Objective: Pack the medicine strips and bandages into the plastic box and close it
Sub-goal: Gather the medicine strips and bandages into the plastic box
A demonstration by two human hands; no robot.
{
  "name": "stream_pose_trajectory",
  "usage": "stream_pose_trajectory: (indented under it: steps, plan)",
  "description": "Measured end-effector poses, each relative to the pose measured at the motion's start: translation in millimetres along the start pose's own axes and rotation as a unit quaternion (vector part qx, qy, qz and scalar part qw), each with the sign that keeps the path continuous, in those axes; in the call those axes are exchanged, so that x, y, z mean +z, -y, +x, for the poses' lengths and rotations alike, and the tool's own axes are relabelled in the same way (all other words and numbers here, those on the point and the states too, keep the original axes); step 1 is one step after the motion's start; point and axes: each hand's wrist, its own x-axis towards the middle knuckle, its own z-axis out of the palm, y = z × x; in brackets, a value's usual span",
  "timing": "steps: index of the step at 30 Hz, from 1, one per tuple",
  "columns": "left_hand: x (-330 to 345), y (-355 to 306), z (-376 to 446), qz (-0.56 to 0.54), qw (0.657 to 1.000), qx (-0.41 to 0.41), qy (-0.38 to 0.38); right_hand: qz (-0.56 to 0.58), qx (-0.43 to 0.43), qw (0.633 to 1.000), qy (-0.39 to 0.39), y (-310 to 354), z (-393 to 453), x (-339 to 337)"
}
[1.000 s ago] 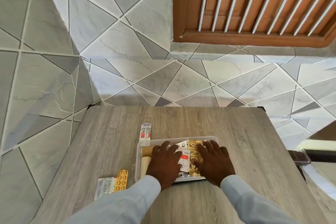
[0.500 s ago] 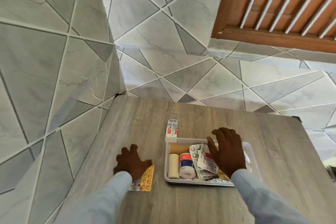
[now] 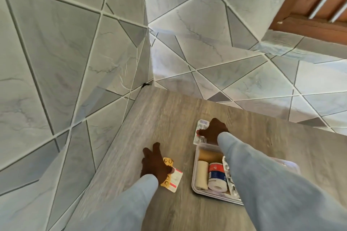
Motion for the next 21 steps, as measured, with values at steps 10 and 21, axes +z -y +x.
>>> stream_pose_trajectory:
  steps: [10, 21]
  plan:
    - [-7, 11, 10, -0.111, 0.993, -0.014, 0.027, 0.074, -0.002, 0.996, -0.043, 17, 20, 20]
    - [-35, -50, -15, -0.301, 0.948, 0.088, 0.048, 0.138, -0.213, 0.934, -0.251, -59, -81, -24]
